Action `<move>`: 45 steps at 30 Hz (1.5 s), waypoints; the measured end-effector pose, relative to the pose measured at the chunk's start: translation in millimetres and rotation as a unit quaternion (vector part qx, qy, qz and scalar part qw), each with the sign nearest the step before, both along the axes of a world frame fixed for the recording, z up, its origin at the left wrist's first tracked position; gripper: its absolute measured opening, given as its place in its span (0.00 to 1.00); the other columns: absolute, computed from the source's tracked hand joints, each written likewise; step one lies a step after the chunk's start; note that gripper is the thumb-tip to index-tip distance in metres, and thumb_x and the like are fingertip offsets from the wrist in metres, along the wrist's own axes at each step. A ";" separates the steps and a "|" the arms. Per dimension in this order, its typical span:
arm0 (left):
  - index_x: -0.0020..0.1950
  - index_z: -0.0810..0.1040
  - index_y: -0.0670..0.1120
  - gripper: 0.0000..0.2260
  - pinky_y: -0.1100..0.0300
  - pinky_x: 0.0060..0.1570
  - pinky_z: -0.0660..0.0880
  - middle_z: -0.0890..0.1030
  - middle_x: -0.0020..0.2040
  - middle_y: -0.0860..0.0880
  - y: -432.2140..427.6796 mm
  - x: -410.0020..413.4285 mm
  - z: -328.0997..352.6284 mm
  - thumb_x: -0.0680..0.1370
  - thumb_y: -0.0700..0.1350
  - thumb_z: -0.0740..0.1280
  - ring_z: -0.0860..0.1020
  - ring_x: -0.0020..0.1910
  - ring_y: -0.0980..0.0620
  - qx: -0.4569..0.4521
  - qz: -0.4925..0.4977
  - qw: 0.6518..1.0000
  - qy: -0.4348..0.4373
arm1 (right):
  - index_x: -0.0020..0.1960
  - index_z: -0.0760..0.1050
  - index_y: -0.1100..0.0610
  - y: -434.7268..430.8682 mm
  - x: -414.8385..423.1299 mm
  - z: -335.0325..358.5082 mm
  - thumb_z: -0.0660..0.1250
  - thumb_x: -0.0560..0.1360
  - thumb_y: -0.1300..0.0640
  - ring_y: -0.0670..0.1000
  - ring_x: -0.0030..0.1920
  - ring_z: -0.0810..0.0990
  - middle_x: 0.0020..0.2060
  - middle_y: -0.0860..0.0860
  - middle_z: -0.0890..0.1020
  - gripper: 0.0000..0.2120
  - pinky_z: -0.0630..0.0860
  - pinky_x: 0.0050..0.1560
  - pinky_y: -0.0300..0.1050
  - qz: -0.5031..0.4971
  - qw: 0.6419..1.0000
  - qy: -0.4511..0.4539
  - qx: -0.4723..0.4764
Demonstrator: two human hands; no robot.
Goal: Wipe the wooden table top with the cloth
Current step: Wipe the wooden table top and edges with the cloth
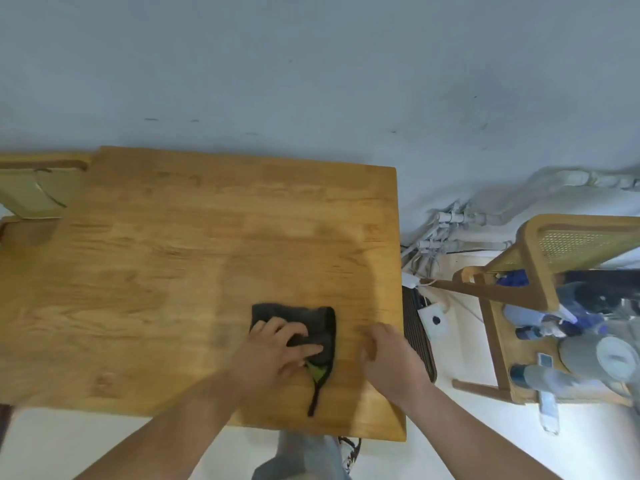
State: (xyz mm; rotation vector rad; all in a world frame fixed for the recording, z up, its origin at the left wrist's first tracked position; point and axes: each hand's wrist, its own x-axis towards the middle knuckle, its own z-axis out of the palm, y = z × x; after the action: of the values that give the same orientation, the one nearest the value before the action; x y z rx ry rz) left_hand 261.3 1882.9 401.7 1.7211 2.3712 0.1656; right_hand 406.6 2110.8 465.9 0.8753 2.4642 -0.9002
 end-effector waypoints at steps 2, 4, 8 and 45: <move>0.70 0.74 0.67 0.16 0.47 0.52 0.72 0.74 0.67 0.53 -21.4 5.6 4.4 0.83 0.56 0.62 0.72 0.60 0.44 -0.002 0.233 0.972 -0.027 | 0.72 0.71 0.49 -11.8 8.8 -1.0 0.62 0.80 0.47 0.51 0.61 0.78 0.68 0.46 0.73 0.21 0.79 0.53 0.48 0.015 1.000 -0.008 -0.016; 0.72 0.72 0.67 0.17 0.45 0.54 0.71 0.70 0.69 0.53 -23.0 28.8 5.0 0.83 0.56 0.61 0.69 0.62 0.44 0.000 0.436 0.899 -0.039 | 0.72 0.71 0.49 -23.7 11.9 0.4 0.63 0.80 0.46 0.51 0.60 0.78 0.69 0.47 0.72 0.22 0.79 0.55 0.49 0.030 0.999 -0.020 -0.020; 0.75 0.65 0.68 0.20 0.45 0.57 0.69 0.65 0.72 0.53 0.1 97.8 6.1 0.83 0.57 0.57 0.65 0.64 0.44 -0.039 0.441 0.895 -0.058 | 0.64 0.74 0.48 -45.9 11.7 3.2 0.64 0.79 0.46 0.52 0.55 0.77 0.62 0.48 0.75 0.15 0.78 0.51 0.50 0.072 0.997 -0.024 -0.006; 0.68 0.75 0.63 0.17 0.53 0.46 0.77 0.77 0.61 0.53 -248.8 -80.6 16.3 0.80 0.52 0.67 0.76 0.54 0.49 0.022 0.039 0.995 -0.088 | 0.71 0.66 0.50 -222.7 -135.7 -9.0 0.65 0.78 0.40 0.54 0.65 0.71 0.65 0.49 0.72 0.26 0.77 0.58 0.50 0.042 0.992 -0.086 0.081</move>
State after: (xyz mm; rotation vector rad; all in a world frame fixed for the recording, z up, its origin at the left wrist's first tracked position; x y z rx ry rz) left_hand 180.7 1634.0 418.0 1.5614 2.3224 0.3685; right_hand 270.8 1888.1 456.9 0.8570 2.4273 -0.5779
